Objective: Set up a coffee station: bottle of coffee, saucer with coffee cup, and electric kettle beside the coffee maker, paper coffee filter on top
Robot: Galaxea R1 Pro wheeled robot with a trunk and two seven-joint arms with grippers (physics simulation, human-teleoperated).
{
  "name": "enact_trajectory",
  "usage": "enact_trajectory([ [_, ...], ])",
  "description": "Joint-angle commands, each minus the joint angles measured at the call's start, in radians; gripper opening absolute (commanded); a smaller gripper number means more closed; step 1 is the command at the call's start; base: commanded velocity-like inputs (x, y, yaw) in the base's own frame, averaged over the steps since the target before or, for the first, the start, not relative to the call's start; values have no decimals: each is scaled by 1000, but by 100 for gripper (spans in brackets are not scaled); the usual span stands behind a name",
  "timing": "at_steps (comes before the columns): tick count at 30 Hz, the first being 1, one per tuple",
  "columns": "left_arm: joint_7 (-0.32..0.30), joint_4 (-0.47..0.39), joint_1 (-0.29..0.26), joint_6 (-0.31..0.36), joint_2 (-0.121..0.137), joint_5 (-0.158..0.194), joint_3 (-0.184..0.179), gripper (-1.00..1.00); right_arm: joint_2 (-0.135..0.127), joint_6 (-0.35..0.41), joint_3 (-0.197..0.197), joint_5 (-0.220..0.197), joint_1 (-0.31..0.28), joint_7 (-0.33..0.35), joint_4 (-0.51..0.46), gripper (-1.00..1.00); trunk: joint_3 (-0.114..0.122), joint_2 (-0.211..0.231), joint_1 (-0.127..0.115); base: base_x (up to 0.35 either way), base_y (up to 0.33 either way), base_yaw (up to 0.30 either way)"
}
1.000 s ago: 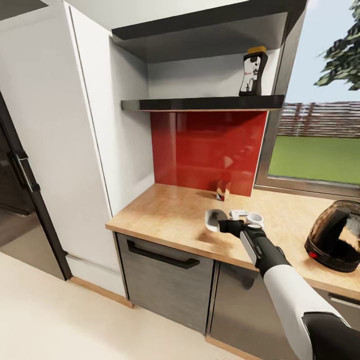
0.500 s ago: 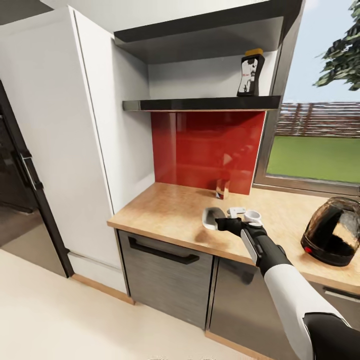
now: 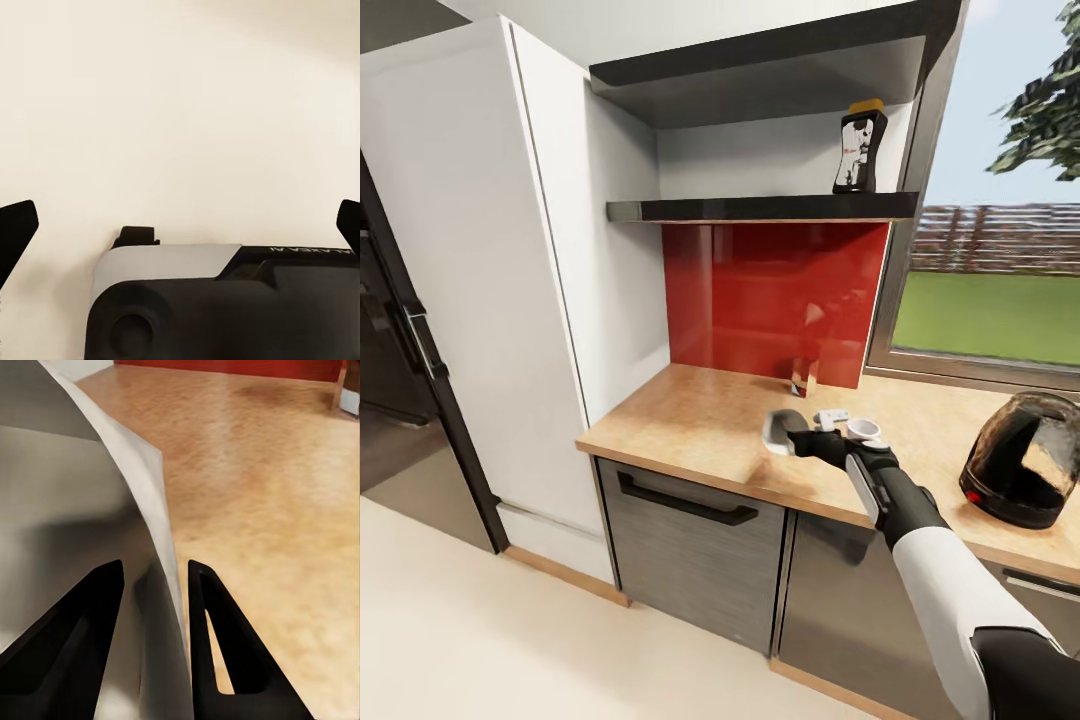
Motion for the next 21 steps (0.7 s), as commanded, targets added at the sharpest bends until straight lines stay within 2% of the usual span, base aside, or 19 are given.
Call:
enact_trajectory([
  [1, 0, -1, 0, -1, -1, 1, 4, 100, -1, 7, -1, -1, 0, 9, -2, -100, -1, -1, 0, 0, 0, 0],
  [4, 0, -1, 1, -1, -1, 1, 4, 100, -7, 7, -1, -2, 0, 24, -4, -100, -1, -1, 0, 0, 0, 0],
  [7, 0, -1, 0, -1, -1, 1, 4, 100, -27, 8, -1, -2, 8, 63, -7, -100, -1, -1, 0, 0, 0, 0],
  [9, 1, -1, 0, -1, 0, 1, 4, 100, -54, 8, -2, -2, 17, 129, -8, -100, -1, -1, 0, 0, 0, 0],
  [12, 0, -1, 0, -1, 0, 1, 4, 100, -75, 8, -2, -1, 22, 181, -9, -100, -1, -1, 0, 0, 0, 0],
  [16, 0, -1, 0, -1, 0, 1, 4, 100, -88, 8, -3, -2, 29, 199, -17, -100, -1, -1, 0, 0, 0, 0],
  [19, 0, -1, 0, -1, 0, 1, 4, 100, -97, 13, -3, -3, 74, 206, -103, -100, -1, -1, 0, 0, 0, 0],
  [21, 0, -1, 0, -1, 0, 1, 4, 100, -99, 55, -2, -2, 115, 207, -188, -100, -1, -1, 0, 0, 0, -51],
])
